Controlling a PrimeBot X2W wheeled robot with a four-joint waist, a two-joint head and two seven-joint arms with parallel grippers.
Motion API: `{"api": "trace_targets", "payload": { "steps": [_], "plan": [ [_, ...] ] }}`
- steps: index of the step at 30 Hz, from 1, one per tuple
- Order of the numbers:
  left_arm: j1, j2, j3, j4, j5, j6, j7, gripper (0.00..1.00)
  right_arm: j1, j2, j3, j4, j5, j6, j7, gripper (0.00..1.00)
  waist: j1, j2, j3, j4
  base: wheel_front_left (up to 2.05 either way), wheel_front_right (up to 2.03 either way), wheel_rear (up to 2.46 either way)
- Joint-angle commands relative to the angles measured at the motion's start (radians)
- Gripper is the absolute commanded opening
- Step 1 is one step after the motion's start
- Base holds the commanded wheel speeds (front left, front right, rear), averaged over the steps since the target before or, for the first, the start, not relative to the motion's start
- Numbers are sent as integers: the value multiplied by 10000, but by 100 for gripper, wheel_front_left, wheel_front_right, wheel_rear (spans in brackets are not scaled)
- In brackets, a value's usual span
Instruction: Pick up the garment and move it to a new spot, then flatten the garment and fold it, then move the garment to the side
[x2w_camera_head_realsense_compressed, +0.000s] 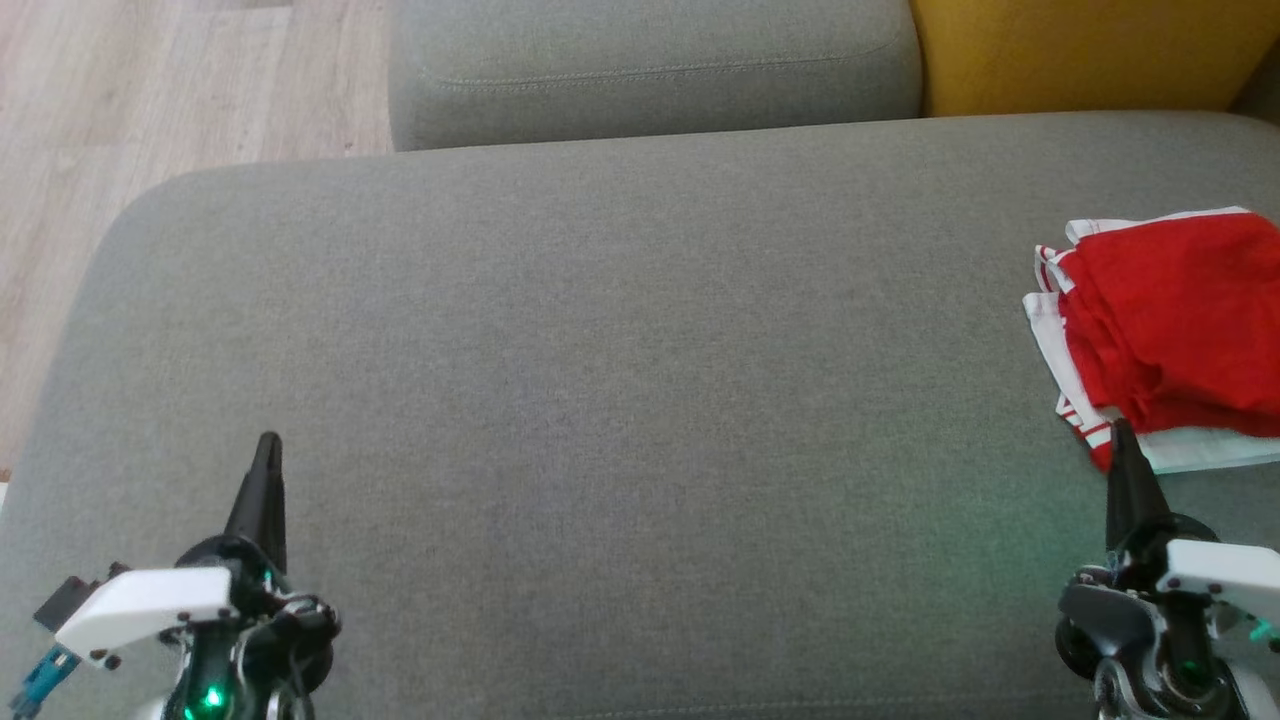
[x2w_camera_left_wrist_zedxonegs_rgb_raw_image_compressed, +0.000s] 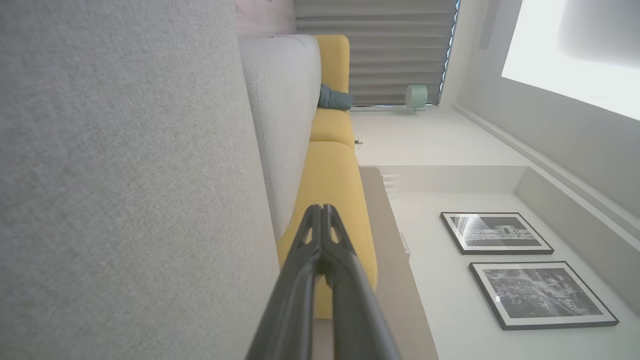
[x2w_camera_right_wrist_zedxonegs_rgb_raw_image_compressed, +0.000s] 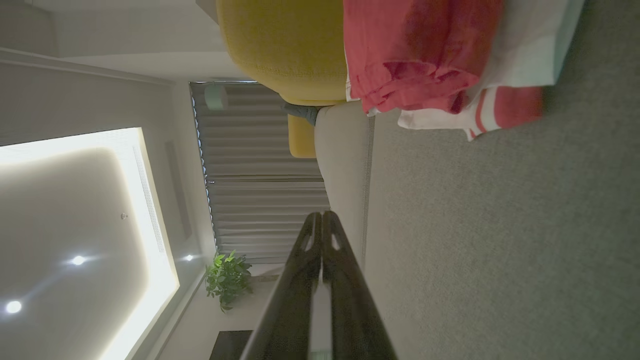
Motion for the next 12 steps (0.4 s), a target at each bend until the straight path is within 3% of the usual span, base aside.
{"api": "trace_targets", "payload": {
  "steps": [1, 12],
  "plan": [
    [-556, 175, 369, -249, -275, -70, 115, 0, -535, -149, 129, -302, 299, -7, 124, 0, 0, 0, -7, 2, 0, 0, 0],
    [-563, 145, 419, -241, -276, -73, 160, 0, -539, -117, 79, -298, 302, -7, 170, 0, 0, 0, -9, 2, 0, 0, 0]
  ]
}}
